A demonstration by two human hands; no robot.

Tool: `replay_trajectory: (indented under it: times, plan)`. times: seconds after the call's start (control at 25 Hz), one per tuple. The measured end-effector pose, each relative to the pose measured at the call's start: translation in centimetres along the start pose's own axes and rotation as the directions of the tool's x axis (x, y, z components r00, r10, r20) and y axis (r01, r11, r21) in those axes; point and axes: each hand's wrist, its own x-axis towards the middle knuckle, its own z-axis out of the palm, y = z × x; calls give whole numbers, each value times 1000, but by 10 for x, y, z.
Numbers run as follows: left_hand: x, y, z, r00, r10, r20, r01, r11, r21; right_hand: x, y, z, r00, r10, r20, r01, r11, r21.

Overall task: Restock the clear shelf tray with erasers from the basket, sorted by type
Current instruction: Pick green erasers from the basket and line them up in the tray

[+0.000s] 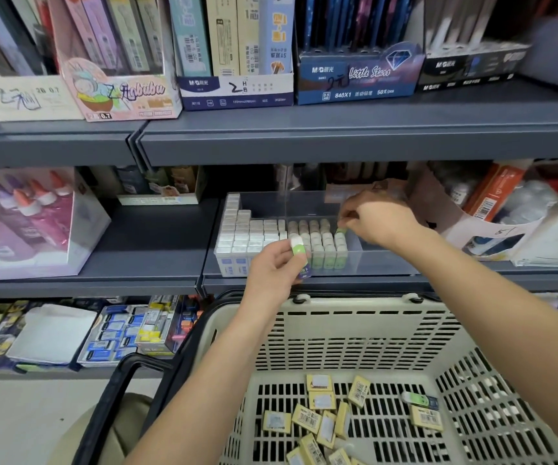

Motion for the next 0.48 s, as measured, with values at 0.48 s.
replay_trajectory:
  times: [0.48]
  plan:
    - [5, 4, 10, 999, 24, 47, -28, 996, 86, -27, -13, 2, 991, -100, -92, 129, 912, 389]
